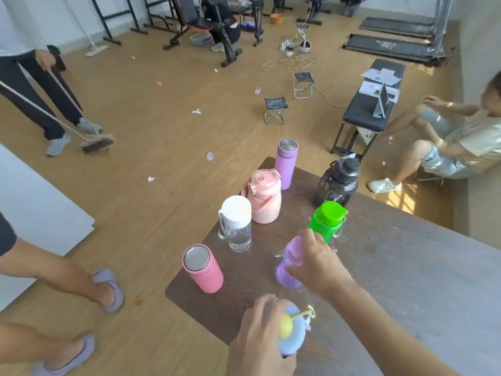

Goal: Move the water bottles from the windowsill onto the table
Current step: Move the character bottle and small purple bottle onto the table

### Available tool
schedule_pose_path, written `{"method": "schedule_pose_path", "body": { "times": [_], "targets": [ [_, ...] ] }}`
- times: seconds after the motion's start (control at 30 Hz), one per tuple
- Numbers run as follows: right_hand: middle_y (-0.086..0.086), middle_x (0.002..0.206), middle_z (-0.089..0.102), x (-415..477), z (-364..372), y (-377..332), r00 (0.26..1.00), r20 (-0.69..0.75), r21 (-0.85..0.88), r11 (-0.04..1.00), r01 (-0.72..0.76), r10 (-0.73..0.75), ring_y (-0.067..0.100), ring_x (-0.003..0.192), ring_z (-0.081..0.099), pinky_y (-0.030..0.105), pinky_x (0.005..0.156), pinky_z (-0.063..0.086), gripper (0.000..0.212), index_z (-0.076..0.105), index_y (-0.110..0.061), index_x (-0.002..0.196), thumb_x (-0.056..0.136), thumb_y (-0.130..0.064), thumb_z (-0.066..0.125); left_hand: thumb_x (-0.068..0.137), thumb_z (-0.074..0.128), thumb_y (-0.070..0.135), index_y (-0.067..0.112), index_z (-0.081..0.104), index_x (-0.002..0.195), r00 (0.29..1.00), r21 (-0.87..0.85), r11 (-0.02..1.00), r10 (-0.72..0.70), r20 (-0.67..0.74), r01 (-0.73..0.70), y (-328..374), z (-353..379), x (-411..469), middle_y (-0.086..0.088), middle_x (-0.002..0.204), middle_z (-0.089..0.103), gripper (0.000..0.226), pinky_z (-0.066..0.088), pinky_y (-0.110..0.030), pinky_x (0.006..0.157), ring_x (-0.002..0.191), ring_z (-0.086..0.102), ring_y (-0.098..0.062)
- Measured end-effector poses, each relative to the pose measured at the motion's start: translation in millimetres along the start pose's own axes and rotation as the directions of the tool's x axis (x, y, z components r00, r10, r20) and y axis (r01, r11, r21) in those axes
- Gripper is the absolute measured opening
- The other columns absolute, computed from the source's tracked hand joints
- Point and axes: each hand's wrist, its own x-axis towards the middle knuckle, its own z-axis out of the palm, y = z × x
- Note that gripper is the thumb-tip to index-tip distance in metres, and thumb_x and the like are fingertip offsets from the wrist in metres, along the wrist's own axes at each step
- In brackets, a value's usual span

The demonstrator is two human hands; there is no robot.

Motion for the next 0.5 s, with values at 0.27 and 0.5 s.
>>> {"method": "schedule_pose_path", "body": {
  "times": [0.27, 0.5],
  "targets": [
    [0.007, 0.113, 0.05, -7.8, -2.5, 3.2, 0.999, 0.029, -0.051, 0.998, -0.021, 0.023, 0.034, 0.1, 0.059, 0.036, 0.076, 0.045, 0.067, 0.044, -0.014, 0.119, 0.07, -0.035, 0.084, 0.03, 0.068, 0.028, 0.047, 0.053, 0.112, 0.997, 0.11, 0.994, 0.005, 0.076, -0.014, -0.4, -0.8, 8.5, 0.022, 0.124, 0.056, 0.086, 0.049, -0.022, 0.041, 0.091, 0.055, -0.007],
    [0.004, 0.104, 0.046, -6.0, -5.1, 2.0, 0.999, 0.03, -0.047, 0.999, -0.012, 0.014, 0.033, 0.099, 0.06, 0.038, 0.078, 0.047, 0.067, 0.042, -0.013, 0.112, 0.07, -0.042, 0.085, 0.055, 0.066, 0.033, 0.058, 0.01, 0.124, 0.984, 0.122, 0.992, -0.057, 0.168, 0.037, -4.7, -0.7, 9.7, 0.028, 0.135, 0.02, 0.093, 0.055, -0.027, 0.075, 0.118, 0.051, -0.007]
  ]
}}
